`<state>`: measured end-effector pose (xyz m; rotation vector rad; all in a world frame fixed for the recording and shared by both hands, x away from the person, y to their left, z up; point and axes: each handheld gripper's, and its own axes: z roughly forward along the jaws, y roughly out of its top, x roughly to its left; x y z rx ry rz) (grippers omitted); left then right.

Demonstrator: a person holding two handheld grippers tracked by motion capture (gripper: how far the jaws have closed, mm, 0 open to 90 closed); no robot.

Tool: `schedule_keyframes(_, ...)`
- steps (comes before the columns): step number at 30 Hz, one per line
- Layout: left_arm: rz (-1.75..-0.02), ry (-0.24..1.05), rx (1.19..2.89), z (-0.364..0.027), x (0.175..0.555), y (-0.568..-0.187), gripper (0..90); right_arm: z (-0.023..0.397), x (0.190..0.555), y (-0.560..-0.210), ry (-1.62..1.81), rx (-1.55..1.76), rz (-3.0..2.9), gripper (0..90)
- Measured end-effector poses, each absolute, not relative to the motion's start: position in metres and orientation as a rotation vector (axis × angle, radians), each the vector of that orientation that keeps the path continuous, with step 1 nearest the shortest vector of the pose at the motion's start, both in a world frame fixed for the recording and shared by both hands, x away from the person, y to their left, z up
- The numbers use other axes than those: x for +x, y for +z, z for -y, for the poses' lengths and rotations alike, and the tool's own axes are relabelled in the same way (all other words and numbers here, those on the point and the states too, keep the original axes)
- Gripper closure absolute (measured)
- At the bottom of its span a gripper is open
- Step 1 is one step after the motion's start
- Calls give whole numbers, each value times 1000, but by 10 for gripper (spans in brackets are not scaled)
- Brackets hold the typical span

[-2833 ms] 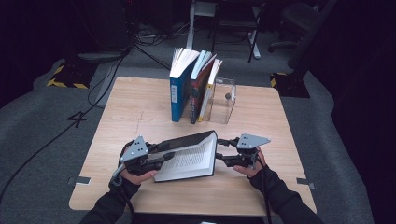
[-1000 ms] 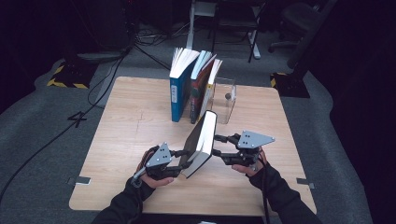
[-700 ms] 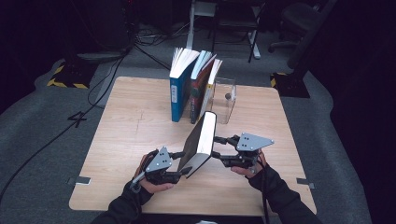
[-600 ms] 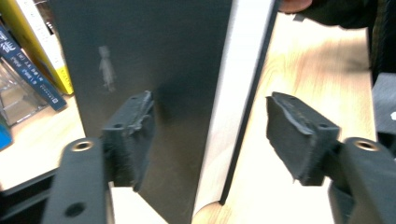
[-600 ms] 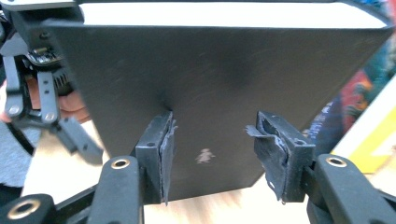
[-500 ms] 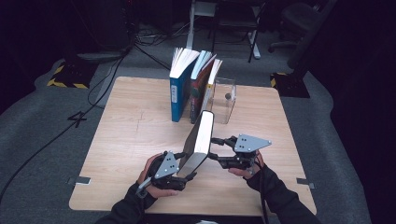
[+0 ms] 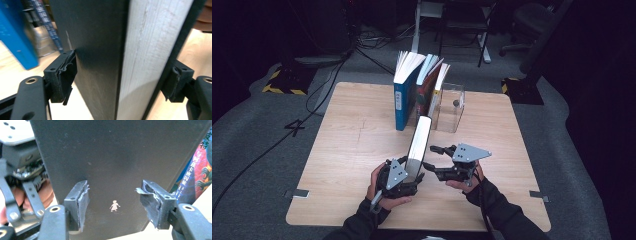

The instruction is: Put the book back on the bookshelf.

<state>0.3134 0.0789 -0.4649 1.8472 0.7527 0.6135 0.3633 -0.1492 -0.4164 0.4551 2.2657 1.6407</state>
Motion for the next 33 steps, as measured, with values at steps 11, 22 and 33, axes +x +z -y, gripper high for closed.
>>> schedule_keyframes(11,-767,559,1836,-83,322,-469,237,145,363,-417,1575,459,-2276,373)
schedule_keyframes(22,-771,524,1858,-114,329,-465,421,172,373,-415,1457,506,-2264,358)
schedule_keyframes(33,-696,418,1886,-138,337,-462,525,191,380,-417,1431,506,-2296,339)
